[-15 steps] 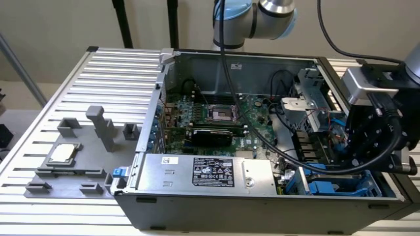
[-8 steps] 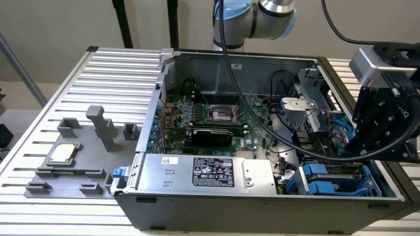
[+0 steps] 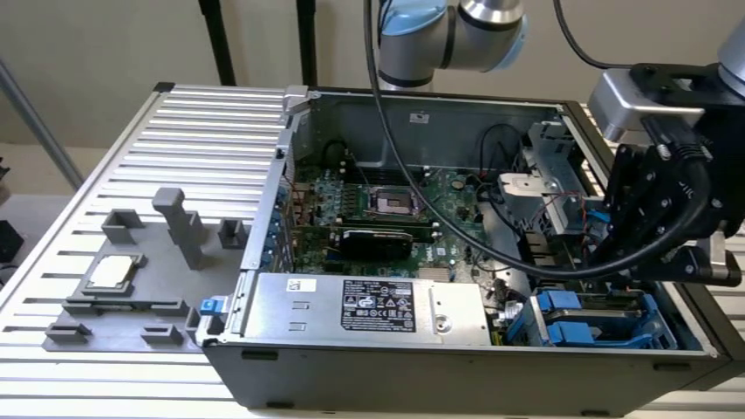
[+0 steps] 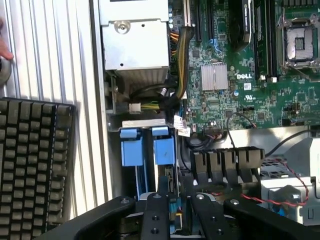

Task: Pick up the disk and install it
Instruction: 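Insert the first disk wire, then insert the second disk wire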

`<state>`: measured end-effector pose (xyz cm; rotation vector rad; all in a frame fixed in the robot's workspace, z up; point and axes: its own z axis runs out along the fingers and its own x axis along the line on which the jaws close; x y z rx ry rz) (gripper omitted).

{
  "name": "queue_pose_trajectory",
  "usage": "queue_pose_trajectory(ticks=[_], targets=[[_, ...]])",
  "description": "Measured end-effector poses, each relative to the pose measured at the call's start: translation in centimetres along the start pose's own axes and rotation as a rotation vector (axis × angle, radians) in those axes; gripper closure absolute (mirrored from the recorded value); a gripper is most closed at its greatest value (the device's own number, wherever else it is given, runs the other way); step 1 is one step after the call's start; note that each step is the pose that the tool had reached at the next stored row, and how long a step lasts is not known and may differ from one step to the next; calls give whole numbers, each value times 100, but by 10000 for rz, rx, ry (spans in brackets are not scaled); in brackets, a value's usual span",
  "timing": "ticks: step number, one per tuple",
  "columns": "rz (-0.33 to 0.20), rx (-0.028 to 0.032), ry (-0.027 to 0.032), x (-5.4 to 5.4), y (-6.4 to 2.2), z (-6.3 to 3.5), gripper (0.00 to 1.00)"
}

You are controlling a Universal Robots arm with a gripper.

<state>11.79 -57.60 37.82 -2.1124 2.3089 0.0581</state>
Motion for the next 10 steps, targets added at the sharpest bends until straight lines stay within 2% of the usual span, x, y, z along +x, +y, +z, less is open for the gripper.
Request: queue_pose_trajectory(ticks=[2, 10], targets=[[-1, 15, -2, -1, 26, 2, 75], [-16, 16, 0, -1, 26, 2, 75]])
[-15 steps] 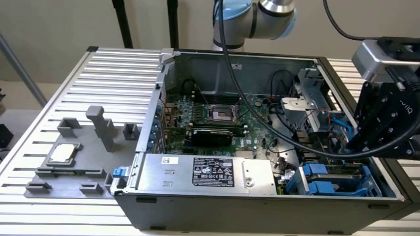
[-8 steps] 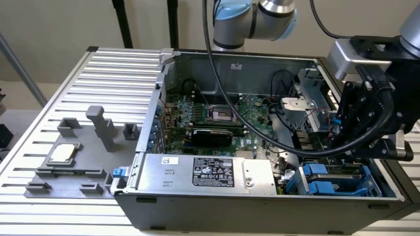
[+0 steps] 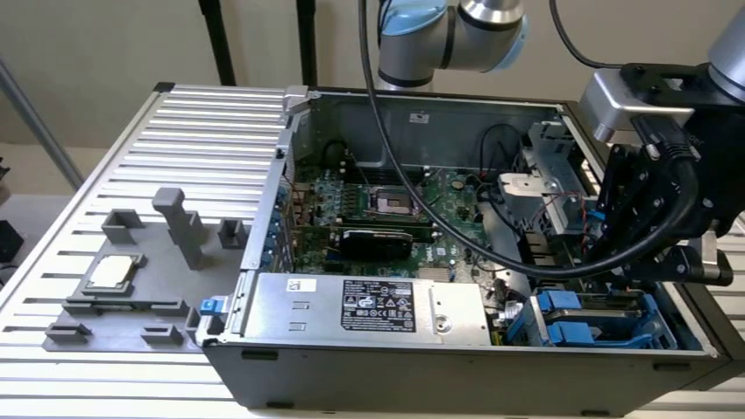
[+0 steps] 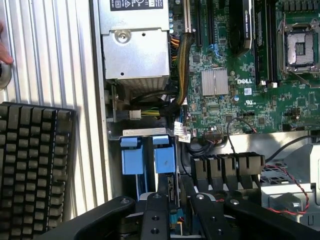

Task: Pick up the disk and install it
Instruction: 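Insert the second disk wire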

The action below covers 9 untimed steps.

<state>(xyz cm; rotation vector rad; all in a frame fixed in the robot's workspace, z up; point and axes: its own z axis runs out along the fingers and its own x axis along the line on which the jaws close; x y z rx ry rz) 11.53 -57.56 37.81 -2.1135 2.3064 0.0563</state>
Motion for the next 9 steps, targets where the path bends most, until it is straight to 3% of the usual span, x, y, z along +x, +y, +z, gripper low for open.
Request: queue_pose_trajectory(ticks=[6, 9], targets=[[-5, 0, 0, 0, -1, 0, 75], [-4, -2, 1, -7, -71, -2, 75]])
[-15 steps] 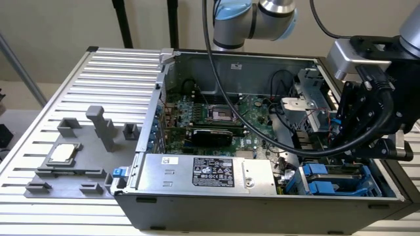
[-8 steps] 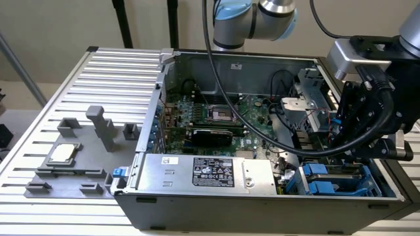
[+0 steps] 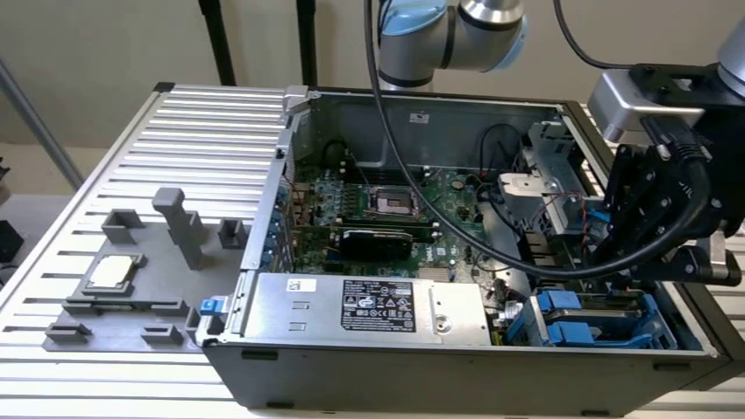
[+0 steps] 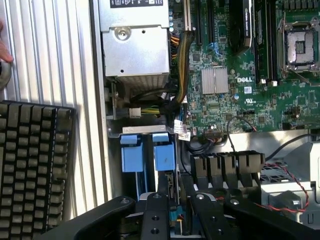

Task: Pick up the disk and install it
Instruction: 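Insert the second disk wire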

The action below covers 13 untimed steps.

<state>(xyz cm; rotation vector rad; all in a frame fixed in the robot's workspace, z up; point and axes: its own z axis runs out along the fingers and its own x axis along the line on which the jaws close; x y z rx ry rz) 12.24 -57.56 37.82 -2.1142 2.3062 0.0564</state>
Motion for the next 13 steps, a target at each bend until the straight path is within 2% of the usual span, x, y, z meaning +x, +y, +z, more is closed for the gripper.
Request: queue_pose_trajectory(ticks=[3, 6, 7, 8, 13], targets=[[0, -6, 0, -5, -60, 0, 75], [2, -12, -1, -6, -68, 0, 75], [1, -13, 0, -6, -69, 0, 73], [-1, -14, -1, -6, -74, 1, 67], [-1, -14, 0, -6, -102, 36, 67]])
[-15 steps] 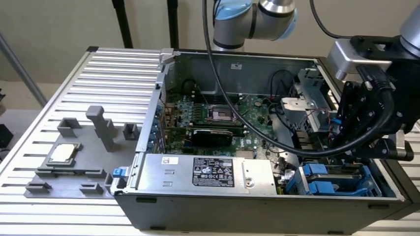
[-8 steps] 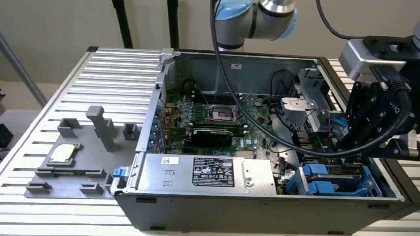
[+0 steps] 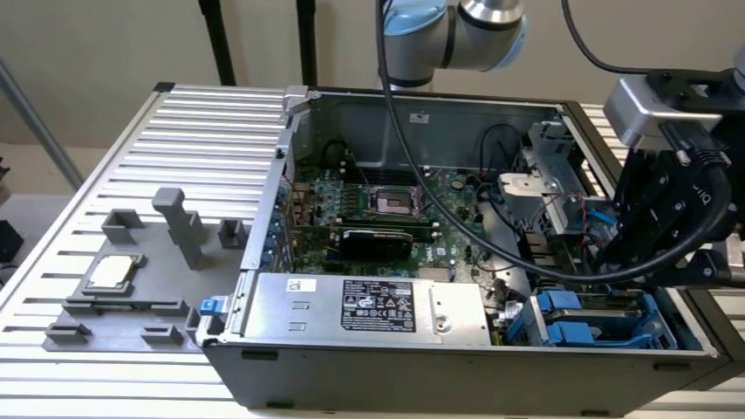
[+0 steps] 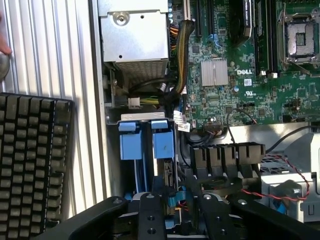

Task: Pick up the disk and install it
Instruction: 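Insert the second disk wire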

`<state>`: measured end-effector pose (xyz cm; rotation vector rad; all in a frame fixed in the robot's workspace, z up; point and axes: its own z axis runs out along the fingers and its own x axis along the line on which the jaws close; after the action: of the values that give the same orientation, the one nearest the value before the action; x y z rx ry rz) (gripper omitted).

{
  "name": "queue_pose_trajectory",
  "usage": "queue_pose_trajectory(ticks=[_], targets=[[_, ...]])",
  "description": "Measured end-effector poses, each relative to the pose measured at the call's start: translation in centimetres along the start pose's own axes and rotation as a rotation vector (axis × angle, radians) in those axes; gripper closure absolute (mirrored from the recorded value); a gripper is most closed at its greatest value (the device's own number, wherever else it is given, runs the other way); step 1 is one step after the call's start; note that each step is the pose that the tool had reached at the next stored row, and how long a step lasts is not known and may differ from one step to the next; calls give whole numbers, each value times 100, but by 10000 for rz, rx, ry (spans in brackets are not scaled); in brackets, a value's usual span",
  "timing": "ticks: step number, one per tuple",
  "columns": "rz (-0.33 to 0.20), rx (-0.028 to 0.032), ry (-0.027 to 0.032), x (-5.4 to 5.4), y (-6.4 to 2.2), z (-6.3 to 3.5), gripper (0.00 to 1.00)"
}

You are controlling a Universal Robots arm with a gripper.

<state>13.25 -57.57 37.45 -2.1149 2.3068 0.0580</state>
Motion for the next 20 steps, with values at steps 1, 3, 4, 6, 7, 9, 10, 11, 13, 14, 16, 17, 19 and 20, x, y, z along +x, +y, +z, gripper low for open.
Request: queue_pose_trajectory(ticks=[1, 3, 4, 6, 7, 9, 10, 11, 13, 14, 16, 17, 19, 20], targets=[[0, 0, 0, 0, -5, 12, 67], [0, 0, 1, 0, -13, 33, 67], [1, 0, 0, 0, -16, 43, 67], [1, 0, 0, 0, -22, 60, 67], [1, 0, 1, 0, -24, 65, 67], [1, 0, 3, 0, -28, 71, 67], [1, -2, 3, 0, -31, 73, 67], [1, -4, 3, 0, -33, 75, 69], [1, -11, 7, -1, -37, 78, 76], [1, -14, 8, -1, -39, 80, 76], [2, -18, 9, -1, -40, 85, 78], [2, -18, 10, -1, -40, 86, 84], [1, -19, 10, -1, -41, 91, 84], [1, -19, 10, 0, -41, 93, 84]])
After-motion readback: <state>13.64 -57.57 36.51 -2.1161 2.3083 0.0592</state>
